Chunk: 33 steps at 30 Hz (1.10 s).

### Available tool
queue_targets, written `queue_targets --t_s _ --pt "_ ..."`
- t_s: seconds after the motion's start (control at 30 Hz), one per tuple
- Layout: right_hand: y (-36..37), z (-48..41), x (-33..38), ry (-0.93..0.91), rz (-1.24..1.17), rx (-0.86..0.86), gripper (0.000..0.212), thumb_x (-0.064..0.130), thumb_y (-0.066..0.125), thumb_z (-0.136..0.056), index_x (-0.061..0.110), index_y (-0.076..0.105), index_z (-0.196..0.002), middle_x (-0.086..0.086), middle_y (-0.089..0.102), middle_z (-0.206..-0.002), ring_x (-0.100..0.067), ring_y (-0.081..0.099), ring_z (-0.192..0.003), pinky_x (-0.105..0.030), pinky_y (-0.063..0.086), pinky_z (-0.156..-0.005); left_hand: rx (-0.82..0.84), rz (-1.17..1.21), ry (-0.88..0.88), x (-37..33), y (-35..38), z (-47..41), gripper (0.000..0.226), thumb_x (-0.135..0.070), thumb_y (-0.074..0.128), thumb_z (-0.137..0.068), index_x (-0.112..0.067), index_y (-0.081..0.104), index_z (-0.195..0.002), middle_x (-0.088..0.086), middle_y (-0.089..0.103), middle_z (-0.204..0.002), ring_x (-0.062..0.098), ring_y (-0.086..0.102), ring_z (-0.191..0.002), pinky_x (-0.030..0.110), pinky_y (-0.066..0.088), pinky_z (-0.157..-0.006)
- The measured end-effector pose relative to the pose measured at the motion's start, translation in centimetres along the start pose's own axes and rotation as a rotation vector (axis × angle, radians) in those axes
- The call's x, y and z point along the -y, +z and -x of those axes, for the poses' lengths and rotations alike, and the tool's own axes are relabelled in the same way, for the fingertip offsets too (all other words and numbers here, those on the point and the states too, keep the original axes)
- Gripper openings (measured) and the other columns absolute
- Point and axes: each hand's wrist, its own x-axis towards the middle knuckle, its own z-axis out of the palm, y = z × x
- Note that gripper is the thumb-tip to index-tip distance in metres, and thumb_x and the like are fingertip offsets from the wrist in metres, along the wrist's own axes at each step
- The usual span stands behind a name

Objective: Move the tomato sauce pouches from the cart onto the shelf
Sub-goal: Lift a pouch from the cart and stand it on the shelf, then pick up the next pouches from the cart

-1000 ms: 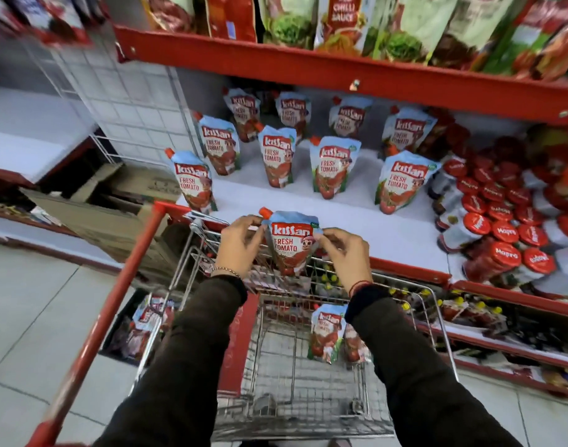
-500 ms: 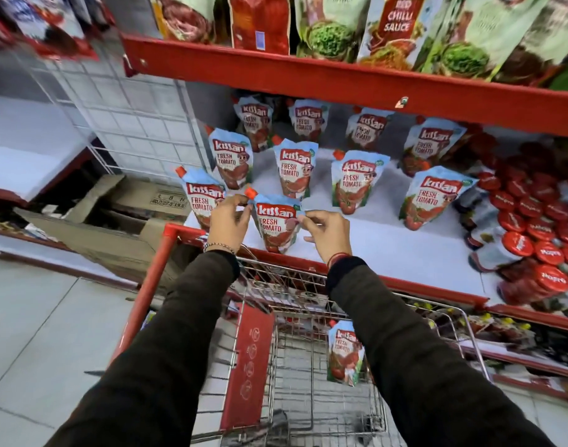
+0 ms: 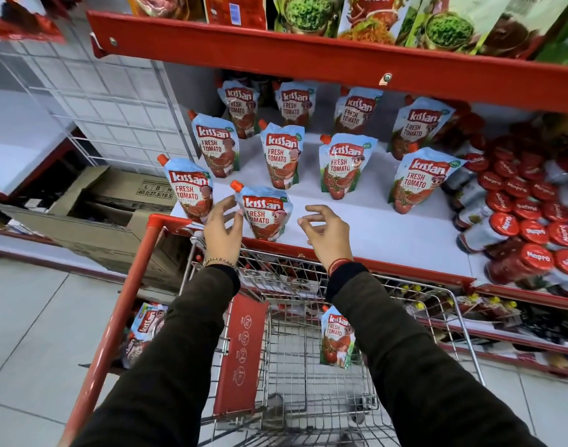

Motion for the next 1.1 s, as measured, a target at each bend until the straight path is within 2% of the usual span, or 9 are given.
queue_targets --t_s 0.13,0.23,0.43,0.57,0.7,0.8,0.87,1.0,1.1 --pt "-2.0 2.6 -2.7 0.028 -0.001 -0.017 0.022 0.024 0.068 -0.091 0.019 0.066 -0.113 0.007 0.069 -0.091 -0.010 0.068 -0.073 -0.031 0.058 -0.075 -0.180 0.150 -0.015 0.8 1.6 4.3 0.034 -0.012 0.056 -0.096 -0.011 0.053 -0.129 0.011 0.063 -0.124 0.010 0.061 -0.098 0.000 0.046 -0.075" --pt "-3.4 4.7 -5.7 0.072 0.033 -0.043 0.018 0.023 0.067 -0.092 0.017 0.068 -0.109 0.005 0.068 -0.090 0.001 0.064 -0.071 -0.012 0.052 -0.068 -0.118 0.112 -0.019 2.1 3.8 8.1 0.027 -0.015 0.054 -0.097 -0.014 0.057 -0.123 0.009 0.065 -0.119 0.014 0.061 -0.103 0.005 0.046 -0.080" --pt "-6.4 9.3 -14.2 0.249 0.070 -0.065 0.009 0.018 0.066 -0.093 0.023 0.067 -0.100 0.004 0.070 -0.095 -0.015 0.068 -0.081 -0.031 0.057 -0.079 0.130 -0.082 -0.072 5.2 9.5 15.7 0.019 -0.014 0.055 -0.097 -0.018 0.065 -0.113 0.005 0.064 -0.120 -0.005 0.057 -0.100 0.000 0.045 -0.082" --pt "-8.5 10.9 -20.3 0.377 0.127 -0.072 0.013 0.019 0.067 -0.092 0.015 0.069 -0.104 -0.002 0.073 -0.099 -0.016 0.068 -0.079 -0.032 0.057 -0.077 0.330 -0.192 -0.166 8.1 13.7 19.2 0.020 -0.019 0.054 -0.098 -0.021 0.063 -0.115 -0.001 0.062 -0.112 0.017 0.062 -0.100 0.032 0.053 -0.089" --pt "-10.1 11.0 -25.9 0.418 0.189 -0.105 0.013 0.017 0.069 -0.091 0.011 0.071 -0.102 -0.004 0.073 -0.095 -0.007 0.068 -0.072 -0.010 0.052 -0.062 0.482 -0.289 -0.208 10.7 18.6 20.9 0.024 -0.024 0.052 -0.099 -0.014 0.064 -0.117 0.002 0.068 -0.112 0.010 0.060 -0.093 0.018 0.043 -0.079" --pt "-10.5 10.1 -30.1 0.462 0.243 -0.123 0.016 0.021 0.070 -0.089 0.013 0.071 -0.102 -0.012 0.075 -0.091 -0.024 0.071 -0.073 -0.037 0.062 -0.073 0.564 -0.309 -0.283 13.2 22.1 21.7 0.024 -0.020 0.053 -0.099 -0.010 0.066 -0.117 0.005 0.070 -0.117 0.016 0.065 -0.104 0.022 0.050 -0.085" --pt "-10.4 9.2 -32.6 0.494 0.270 -0.116 0.018 0.019 0.069 -0.089 0.012 0.071 -0.105 -0.015 0.075 -0.092 -0.031 0.071 -0.080 -0.045 0.061 -0.077 0.605 -0.313 -0.330 14.8 24.5 22.3 0.022 -0.016 0.055 -0.097 -0.008 0.068 -0.113 0.009 0.072 -0.116 0.024 0.068 -0.103 0.029 0.055 -0.089" --pt "-10.0 7.8 -35.7 0.454 0.311 -0.120 0.018 0.014 0.065 -0.090 0.011 0.069 -0.108 -0.013 0.074 -0.101 -0.029 0.071 -0.087 -0.037 0.059 -0.081 0.552 -0.410 -0.393 17.4 27.7 22.9 0.028 -0.022 0.056 -0.093 -0.005 0.068 -0.113 0.017 0.074 -0.107 0.033 0.071 -0.093 0.040 0.059 -0.082" --pt "-9.1 7.4 -36.6 0.353 0.320 -0.099 0.015 0.018 0.063 -0.093 0.016 0.067 -0.107 -0.003 0.071 -0.093 -0.019 0.066 -0.072 -0.021 0.052 -0.065 0.496 -0.511 -0.477 19.9 28.3 22.7 0.041 -0.024 0.058 -0.089 -0.005 0.057 -0.125 0.022 0.070 -0.111 0.036 0.067 -0.104 0.041 0.057 -0.088"
